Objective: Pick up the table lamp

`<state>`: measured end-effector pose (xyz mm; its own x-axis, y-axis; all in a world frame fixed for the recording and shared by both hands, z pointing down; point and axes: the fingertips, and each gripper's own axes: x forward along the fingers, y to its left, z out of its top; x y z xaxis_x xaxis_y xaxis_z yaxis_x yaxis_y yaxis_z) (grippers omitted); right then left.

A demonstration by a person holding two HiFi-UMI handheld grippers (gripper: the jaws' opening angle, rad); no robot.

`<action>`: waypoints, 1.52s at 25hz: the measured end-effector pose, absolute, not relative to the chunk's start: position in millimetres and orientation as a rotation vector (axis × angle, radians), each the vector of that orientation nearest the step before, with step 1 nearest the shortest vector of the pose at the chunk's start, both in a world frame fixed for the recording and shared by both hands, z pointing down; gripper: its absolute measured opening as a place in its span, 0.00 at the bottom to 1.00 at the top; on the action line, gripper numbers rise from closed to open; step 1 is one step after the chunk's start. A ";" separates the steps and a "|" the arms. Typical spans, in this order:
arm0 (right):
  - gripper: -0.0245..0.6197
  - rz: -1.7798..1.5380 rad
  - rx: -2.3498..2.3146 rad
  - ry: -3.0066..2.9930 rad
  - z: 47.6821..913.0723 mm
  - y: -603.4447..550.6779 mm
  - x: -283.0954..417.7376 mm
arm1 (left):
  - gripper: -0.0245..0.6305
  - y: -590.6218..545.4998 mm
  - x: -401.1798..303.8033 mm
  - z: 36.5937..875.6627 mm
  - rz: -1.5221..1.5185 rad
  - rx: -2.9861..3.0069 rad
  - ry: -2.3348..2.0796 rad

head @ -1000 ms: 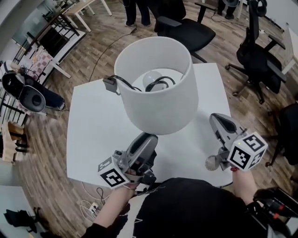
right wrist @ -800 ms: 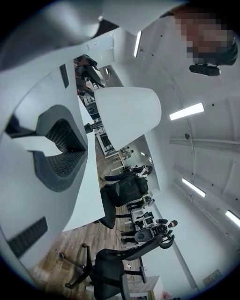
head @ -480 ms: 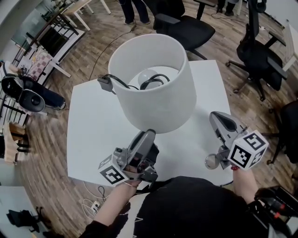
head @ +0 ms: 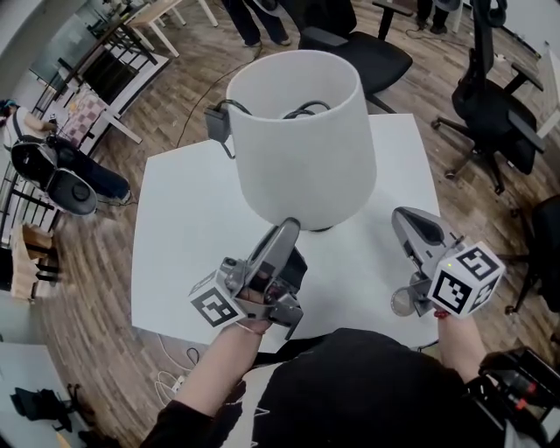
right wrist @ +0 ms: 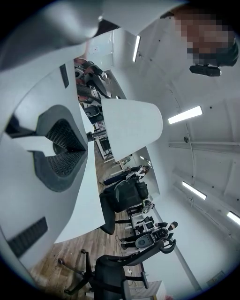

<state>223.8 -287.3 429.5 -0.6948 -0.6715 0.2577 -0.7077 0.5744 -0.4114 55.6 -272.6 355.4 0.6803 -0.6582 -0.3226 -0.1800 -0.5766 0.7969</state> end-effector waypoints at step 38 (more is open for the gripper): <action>0.43 0.778 0.977 -2.620 506.0 -364.0 93.3 | 0.11 -350.6 60.9 325.1 -0.866 2.056 -0.569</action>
<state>93.3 -364.0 506.0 -0.7483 -0.5354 0.3917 -0.6624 0.6349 -0.3976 60.9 -350.6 325.1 0.6623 -0.6480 -0.3761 -0.0880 -0.5658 0.8198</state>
